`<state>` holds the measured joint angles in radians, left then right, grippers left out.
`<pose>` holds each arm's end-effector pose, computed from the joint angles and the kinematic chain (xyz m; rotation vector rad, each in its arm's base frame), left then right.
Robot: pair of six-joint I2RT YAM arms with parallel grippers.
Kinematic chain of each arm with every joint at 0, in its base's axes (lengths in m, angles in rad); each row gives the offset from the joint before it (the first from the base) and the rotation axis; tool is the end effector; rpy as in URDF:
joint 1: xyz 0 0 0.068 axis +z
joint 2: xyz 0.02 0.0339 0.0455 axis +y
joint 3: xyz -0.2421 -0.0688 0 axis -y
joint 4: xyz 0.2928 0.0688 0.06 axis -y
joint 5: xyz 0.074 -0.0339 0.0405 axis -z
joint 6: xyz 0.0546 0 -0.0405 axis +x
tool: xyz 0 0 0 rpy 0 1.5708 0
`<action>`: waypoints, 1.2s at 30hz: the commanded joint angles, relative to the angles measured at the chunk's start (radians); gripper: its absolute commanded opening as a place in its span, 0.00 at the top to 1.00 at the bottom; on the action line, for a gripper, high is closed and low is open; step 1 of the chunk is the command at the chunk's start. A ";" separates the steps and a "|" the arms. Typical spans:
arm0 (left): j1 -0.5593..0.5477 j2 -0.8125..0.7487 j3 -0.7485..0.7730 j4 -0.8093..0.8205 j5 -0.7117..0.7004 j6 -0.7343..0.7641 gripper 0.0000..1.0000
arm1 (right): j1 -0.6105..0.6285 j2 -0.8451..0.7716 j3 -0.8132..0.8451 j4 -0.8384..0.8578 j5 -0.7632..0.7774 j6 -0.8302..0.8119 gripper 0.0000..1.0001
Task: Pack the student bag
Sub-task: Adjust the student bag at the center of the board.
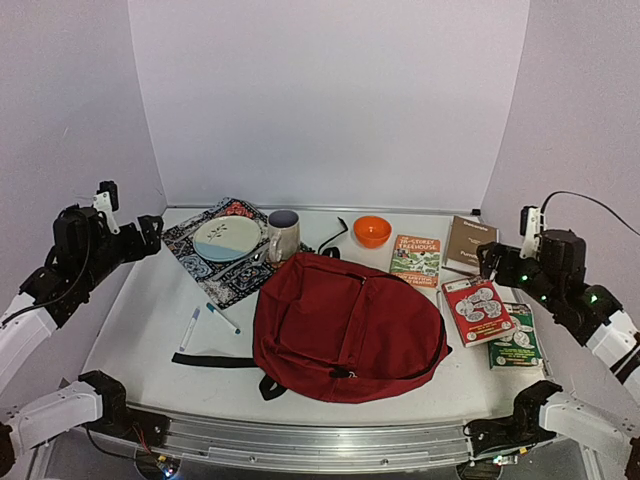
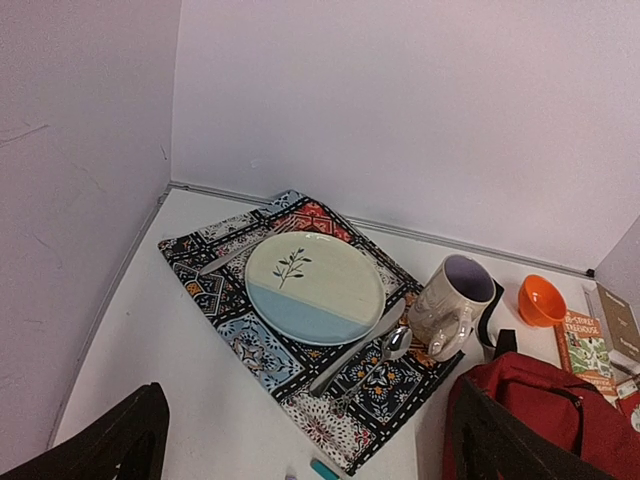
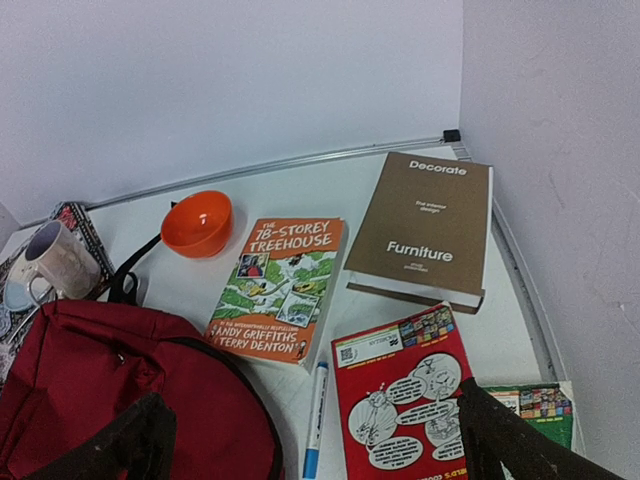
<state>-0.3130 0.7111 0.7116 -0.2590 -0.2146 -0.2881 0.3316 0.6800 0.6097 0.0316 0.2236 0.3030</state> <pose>0.2438 -0.0667 0.2991 -0.1285 1.8247 -0.2280 0.2452 0.0716 0.3001 0.1507 1.6103 0.3111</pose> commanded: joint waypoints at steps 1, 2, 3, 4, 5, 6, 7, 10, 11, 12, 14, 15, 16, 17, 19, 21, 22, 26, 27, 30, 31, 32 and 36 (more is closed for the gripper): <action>0.005 0.030 0.014 0.041 0.112 -0.040 0.00 | 0.001 0.081 0.046 0.037 -0.145 -0.009 0.02; 0.005 0.043 0.017 0.041 0.140 -0.056 0.00 | 0.001 0.113 0.054 0.038 -0.182 -0.009 0.02; 0.005 0.062 0.019 0.041 0.172 -0.078 0.01 | 0.002 0.140 0.063 0.040 -0.218 -0.007 0.02; 0.005 0.078 0.019 0.039 0.196 -0.098 0.01 | 0.003 0.175 0.073 0.042 -0.260 -0.005 0.02; 0.005 0.093 0.018 0.038 0.222 -0.119 0.01 | 0.008 0.209 0.083 0.043 -0.291 -0.003 0.02; 0.004 0.114 0.015 0.038 0.267 -0.137 0.01 | 0.021 0.237 0.093 0.044 -0.303 0.000 0.02; 0.004 0.136 0.012 0.038 0.291 -0.154 0.01 | 0.035 0.264 0.102 0.045 -0.309 0.001 0.02; -0.013 0.203 -0.006 0.038 0.336 -0.187 0.01 | 0.108 0.373 0.138 0.042 -0.283 0.004 0.02; -0.030 0.223 -0.011 0.037 0.335 -0.195 0.01 | 0.132 0.410 0.153 0.042 -0.277 0.008 0.02; -0.049 0.243 -0.016 0.037 0.330 -0.204 0.00 | 0.155 0.444 0.169 0.042 -0.272 0.013 0.02; -0.118 0.282 -0.025 0.037 0.279 -0.222 0.01 | 0.205 0.507 0.202 0.041 -0.255 0.019 0.02; -0.159 0.300 -0.025 0.037 0.244 -0.234 0.01 | 0.225 0.543 0.221 0.041 -0.249 0.024 0.02; -0.195 0.322 -0.024 0.037 0.229 -0.249 0.01 | 0.238 0.582 0.240 0.041 -0.247 0.029 0.02; -0.222 0.345 -0.022 0.037 0.208 -0.267 0.01 | 0.246 0.620 0.258 0.039 -0.246 0.034 0.02; -0.244 0.388 -0.020 0.041 0.195 -0.300 0.01 | 0.250 0.677 0.285 0.025 -0.231 0.044 0.02; -0.260 0.420 -0.018 0.043 0.194 -0.310 0.00 | 0.249 0.712 0.303 -0.005 -0.161 0.048 0.02; -0.272 0.430 -0.021 0.042 0.185 -0.311 0.01 | 0.249 0.722 0.311 -0.030 -0.124 0.047 0.02; -0.297 0.455 -0.041 0.046 0.169 -0.316 0.01 | 0.241 0.744 0.317 -0.097 -0.013 0.037 0.02; -0.300 0.463 -0.044 0.050 0.173 -0.316 0.01 | 0.232 0.753 0.316 -0.106 0.003 0.038 0.02; -0.316 0.504 -0.039 0.061 0.190 -0.315 0.01 | 0.205 0.801 0.310 -0.123 0.015 0.050 0.02; -0.324 0.516 -0.036 0.066 0.190 -0.315 0.01 | 0.204 0.816 0.308 -0.124 0.009 0.056 0.02; -0.336 0.534 -0.031 0.069 0.189 -0.317 0.01 | 0.204 0.836 0.308 -0.124 -0.010 0.059 0.02; -0.377 0.602 -0.016 0.090 0.183 -0.333 0.01 | 0.206 0.925 0.310 -0.124 -0.095 0.072 0.02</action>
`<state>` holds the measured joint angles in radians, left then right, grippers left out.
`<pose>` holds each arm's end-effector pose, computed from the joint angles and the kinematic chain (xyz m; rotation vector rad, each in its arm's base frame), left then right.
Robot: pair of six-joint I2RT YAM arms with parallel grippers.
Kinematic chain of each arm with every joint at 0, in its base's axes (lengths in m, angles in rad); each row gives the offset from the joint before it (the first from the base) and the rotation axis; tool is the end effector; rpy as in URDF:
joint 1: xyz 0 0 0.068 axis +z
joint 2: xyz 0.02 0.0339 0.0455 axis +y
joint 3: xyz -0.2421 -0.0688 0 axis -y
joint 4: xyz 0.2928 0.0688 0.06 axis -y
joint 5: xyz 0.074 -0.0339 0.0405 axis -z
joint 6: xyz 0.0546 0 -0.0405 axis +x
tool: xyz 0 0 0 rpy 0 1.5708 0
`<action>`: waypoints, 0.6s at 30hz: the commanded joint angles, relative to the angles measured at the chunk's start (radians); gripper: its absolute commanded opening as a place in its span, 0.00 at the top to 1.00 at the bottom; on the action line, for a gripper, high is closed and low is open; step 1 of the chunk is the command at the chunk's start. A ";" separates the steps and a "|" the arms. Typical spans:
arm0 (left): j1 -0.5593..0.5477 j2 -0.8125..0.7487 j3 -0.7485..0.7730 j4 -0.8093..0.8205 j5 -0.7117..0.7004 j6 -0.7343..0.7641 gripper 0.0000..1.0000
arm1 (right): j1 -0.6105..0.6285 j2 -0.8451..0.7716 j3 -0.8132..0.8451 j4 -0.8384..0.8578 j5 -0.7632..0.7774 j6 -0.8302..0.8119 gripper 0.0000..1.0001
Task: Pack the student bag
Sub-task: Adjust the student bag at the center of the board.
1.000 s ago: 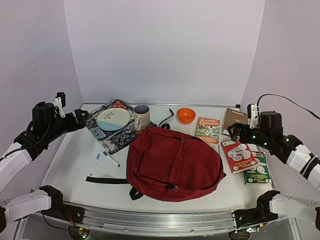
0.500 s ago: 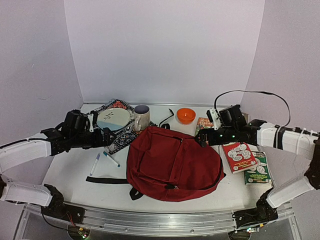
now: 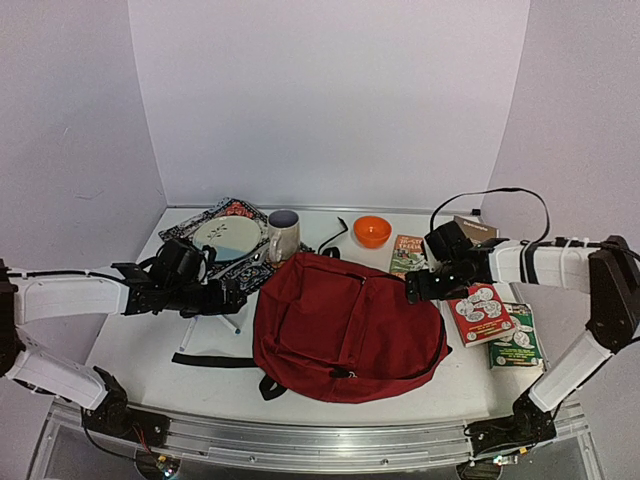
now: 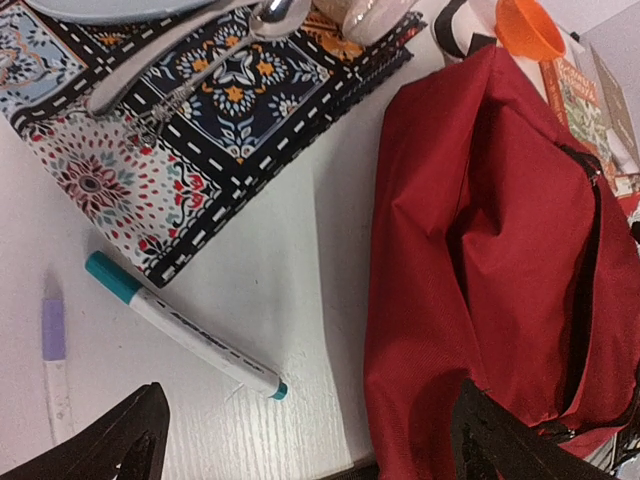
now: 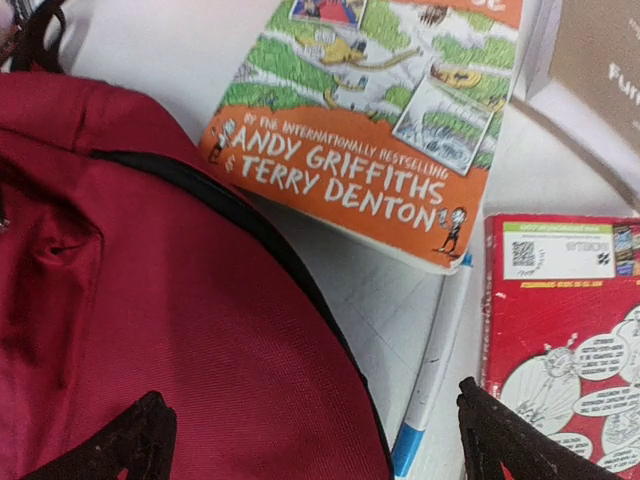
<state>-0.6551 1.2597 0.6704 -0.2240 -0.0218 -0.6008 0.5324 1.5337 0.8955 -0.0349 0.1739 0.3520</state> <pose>0.2473 -0.1885 0.1377 0.0561 2.4593 -0.5534 0.3338 0.1857 0.1495 -0.1084 2.2447 0.2859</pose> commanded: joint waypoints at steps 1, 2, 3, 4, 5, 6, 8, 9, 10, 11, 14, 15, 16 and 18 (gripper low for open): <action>-0.041 0.068 0.024 0.068 -0.012 -0.025 0.01 | 0.005 0.085 0.021 -0.057 -0.074 0.024 0.02; -0.045 0.085 0.024 0.077 -0.015 -0.028 0.01 | 0.007 0.097 0.018 -0.054 -0.091 0.024 0.03; -0.047 0.101 0.024 0.087 -0.016 -0.031 0.01 | 0.013 0.104 0.015 -0.053 -0.106 0.026 0.05; -0.047 0.118 0.027 0.095 -0.017 -0.033 0.01 | 0.019 0.107 0.011 -0.051 -0.122 0.027 0.08; -0.048 0.131 0.031 0.100 -0.018 -0.035 0.01 | 0.024 0.109 0.009 -0.050 -0.142 0.026 0.11; -0.048 0.145 0.036 0.105 -0.018 -0.035 0.01 | 0.031 0.111 0.008 -0.050 -0.155 0.026 0.15; -0.049 0.166 0.045 0.119 -0.016 -0.035 0.01 | 0.043 0.113 0.006 -0.050 -0.190 0.029 0.24; -0.049 0.173 0.051 0.127 -0.015 -0.035 0.02 | 0.048 0.110 0.002 -0.051 -0.203 0.033 0.31; -0.050 0.181 0.056 0.133 -0.012 -0.033 0.02 | 0.052 0.107 -0.003 -0.051 -0.211 0.038 0.39; -0.051 0.189 0.061 0.139 -0.009 -0.031 0.02 | 0.056 0.102 -0.009 -0.051 -0.217 0.043 0.48; -0.051 0.210 0.076 0.151 -0.001 -0.030 0.02 | 0.068 0.073 -0.028 -0.053 -0.229 0.064 0.68; -0.052 0.216 0.081 0.157 0.006 -0.029 0.02 | 0.074 0.058 -0.036 -0.055 -0.234 0.071 0.74; -0.053 0.223 0.084 0.163 0.012 -0.029 0.02 | 0.081 0.042 -0.044 -0.058 -0.238 0.078 0.79; -0.055 0.237 0.087 0.176 0.018 -0.028 0.02 | 0.095 0.010 -0.058 -0.066 -0.245 0.095 0.88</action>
<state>-0.7017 1.4732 0.7091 -0.1183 -0.0200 -0.6289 0.5969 1.6277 0.8724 -0.0422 -0.0205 0.4089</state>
